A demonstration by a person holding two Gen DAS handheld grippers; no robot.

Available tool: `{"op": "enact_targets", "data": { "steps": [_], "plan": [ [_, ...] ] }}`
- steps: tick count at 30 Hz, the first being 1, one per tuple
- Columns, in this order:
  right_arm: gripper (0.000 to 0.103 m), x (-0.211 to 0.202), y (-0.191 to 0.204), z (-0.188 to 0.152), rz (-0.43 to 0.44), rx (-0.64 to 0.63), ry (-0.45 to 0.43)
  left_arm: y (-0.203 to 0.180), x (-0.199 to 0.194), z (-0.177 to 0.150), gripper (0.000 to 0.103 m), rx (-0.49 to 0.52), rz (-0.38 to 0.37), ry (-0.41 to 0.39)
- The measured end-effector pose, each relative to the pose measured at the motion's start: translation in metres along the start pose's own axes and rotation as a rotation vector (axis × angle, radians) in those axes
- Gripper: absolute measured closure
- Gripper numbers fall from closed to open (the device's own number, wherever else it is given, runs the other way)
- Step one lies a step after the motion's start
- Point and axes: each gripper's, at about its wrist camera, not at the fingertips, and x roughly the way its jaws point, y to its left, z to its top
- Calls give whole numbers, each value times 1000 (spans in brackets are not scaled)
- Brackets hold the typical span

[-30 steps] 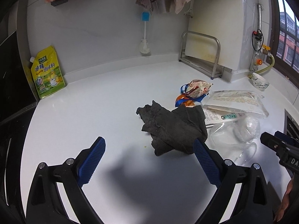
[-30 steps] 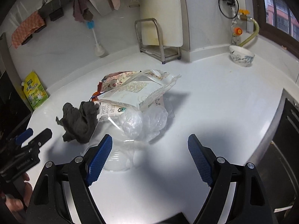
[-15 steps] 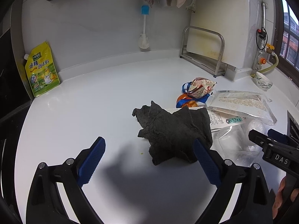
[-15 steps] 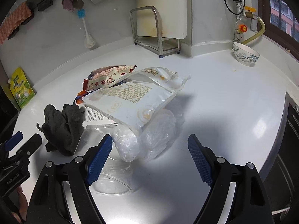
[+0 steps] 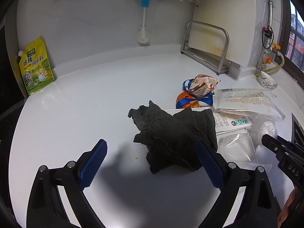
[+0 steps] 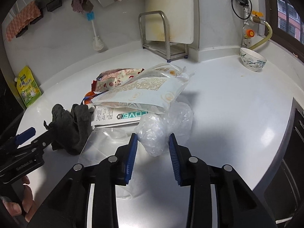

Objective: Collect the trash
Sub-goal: 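Grasp the dark grey cloth with the left tool while the right tool grasps the clear plastic bag bundle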

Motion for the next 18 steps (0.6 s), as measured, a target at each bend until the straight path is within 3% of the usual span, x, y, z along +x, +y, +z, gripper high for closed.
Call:
{"op": "enact_targets", "data": {
  "steps": [12, 18],
  "plan": [
    [70, -20, -11, -6, 8, 18, -19, -13, 33, 3, 12, 33, 55, 88],
    [70, -23, -12, -8, 15, 29, -16, -26, 34, -1, 58, 85, -13, 107]
  ]
}}
